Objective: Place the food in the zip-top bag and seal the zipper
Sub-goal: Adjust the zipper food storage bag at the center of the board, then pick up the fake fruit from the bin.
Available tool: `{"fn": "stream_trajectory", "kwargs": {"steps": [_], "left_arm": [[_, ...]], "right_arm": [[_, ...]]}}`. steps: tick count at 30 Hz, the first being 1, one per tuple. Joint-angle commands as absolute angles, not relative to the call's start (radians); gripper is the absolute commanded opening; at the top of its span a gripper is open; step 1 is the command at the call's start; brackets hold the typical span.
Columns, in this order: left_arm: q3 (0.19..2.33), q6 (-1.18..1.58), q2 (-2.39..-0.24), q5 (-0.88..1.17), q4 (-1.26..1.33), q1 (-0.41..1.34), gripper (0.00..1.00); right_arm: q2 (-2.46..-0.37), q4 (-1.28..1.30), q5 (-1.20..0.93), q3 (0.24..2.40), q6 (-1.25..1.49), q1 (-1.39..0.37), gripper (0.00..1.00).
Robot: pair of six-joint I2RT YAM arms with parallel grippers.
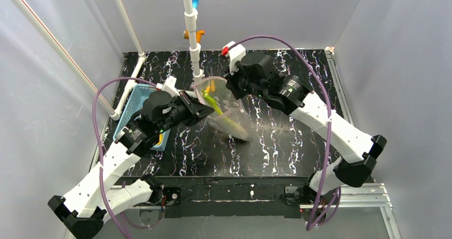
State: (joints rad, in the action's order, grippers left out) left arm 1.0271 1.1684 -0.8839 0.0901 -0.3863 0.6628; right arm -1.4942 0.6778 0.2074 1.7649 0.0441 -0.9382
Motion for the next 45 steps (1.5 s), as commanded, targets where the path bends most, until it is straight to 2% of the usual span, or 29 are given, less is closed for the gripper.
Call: {"fn": "stream_trajectory", "kwargs": {"steps": [1,6,9,11,15,21,28,32,34,45], "left_arm": [[1.031,1.137,-0.883,0.133,-0.407,0.658,0.13],[1.009,1.093,-0.823,0.117,-0.406,0.658,0.4],[1.054,0.998,-0.797,0.081,-0.466,0.659,0.57],[1.104,0.915,-0.788,0.051,-0.529,0.658,0.65],[1.202,0.757,-0.775,0.016,-0.644,0.659,0.71],[1.33,0.608,-0.803,-0.172,-0.853,0.658,0.77],[1.325,0.599,-0.861,-0.373,-0.974,0.657,0.79],[1.262,0.563,-0.864,-0.548,-0.946,0.628,0.89],[1.239,0.528,-0.89,-0.543,-0.928,0.569,0.92],[1.132,0.41,-1.176,-0.365,-0.732,0.145,0.92]], "right_arm": [[-1.436,0.573,0.179,1.76,0.044,-0.94,0.01],[-1.4,0.55,0.18,1.735,0.049,-0.936,0.01],[-1.385,0.552,0.178,1.734,0.057,-0.924,0.01],[-1.375,0.562,0.178,1.731,0.064,-0.913,0.01],[-1.35,0.573,0.195,1.69,0.074,-0.893,0.01],[-1.302,0.57,0.261,1.613,0.053,-0.875,0.01],[-1.218,0.54,0.241,1.54,0.05,-0.829,0.01],[-1.175,0.516,0.212,1.501,0.052,-0.8,0.01],[-1.167,0.517,0.197,1.493,0.053,-0.793,0.01],[-1.146,0.496,0.137,1.442,0.061,-0.784,0.01]]}}
